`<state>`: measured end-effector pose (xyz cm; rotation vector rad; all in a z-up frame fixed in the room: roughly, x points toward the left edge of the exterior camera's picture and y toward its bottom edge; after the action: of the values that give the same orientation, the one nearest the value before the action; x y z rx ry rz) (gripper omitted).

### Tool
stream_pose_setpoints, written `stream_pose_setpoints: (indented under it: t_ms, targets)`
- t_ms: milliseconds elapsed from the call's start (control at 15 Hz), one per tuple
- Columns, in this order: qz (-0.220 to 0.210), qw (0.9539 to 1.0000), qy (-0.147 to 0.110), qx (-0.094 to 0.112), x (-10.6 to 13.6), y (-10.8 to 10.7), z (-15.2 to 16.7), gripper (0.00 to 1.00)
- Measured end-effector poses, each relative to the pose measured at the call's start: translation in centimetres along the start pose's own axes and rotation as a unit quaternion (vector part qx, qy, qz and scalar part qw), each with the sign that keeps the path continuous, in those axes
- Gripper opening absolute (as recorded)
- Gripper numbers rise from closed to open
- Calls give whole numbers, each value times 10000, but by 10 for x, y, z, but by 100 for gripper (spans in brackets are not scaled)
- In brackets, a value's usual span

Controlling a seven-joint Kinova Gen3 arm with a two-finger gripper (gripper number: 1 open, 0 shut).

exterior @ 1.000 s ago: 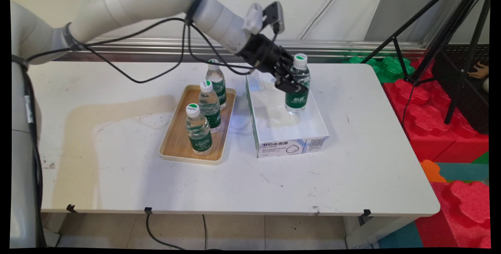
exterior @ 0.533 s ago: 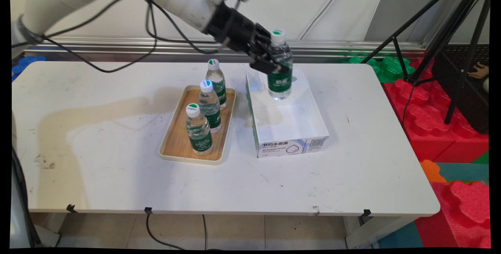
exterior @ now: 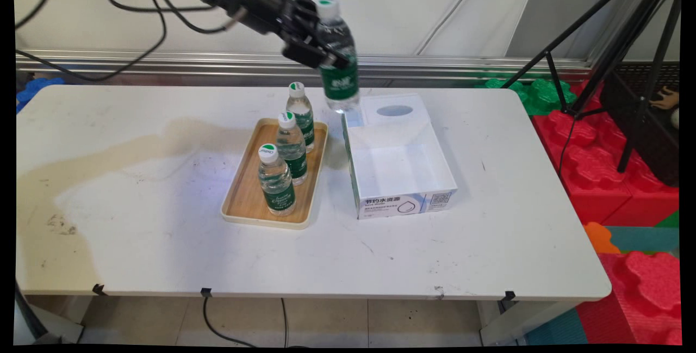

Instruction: Place the picked object on the tray

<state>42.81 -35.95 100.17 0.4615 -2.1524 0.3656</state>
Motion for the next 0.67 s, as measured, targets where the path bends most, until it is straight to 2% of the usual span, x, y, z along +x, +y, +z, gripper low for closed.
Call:
stream_pose_setpoints:
  t_ms: [200,400,667]
  targets:
    - [-7,9998,-109,141,-2,-5,-37,0]
    - [17,9994,-249,232,-8,-8,-59,0]
    - [-9,9979,-551,333,-29,-12,-83,0]
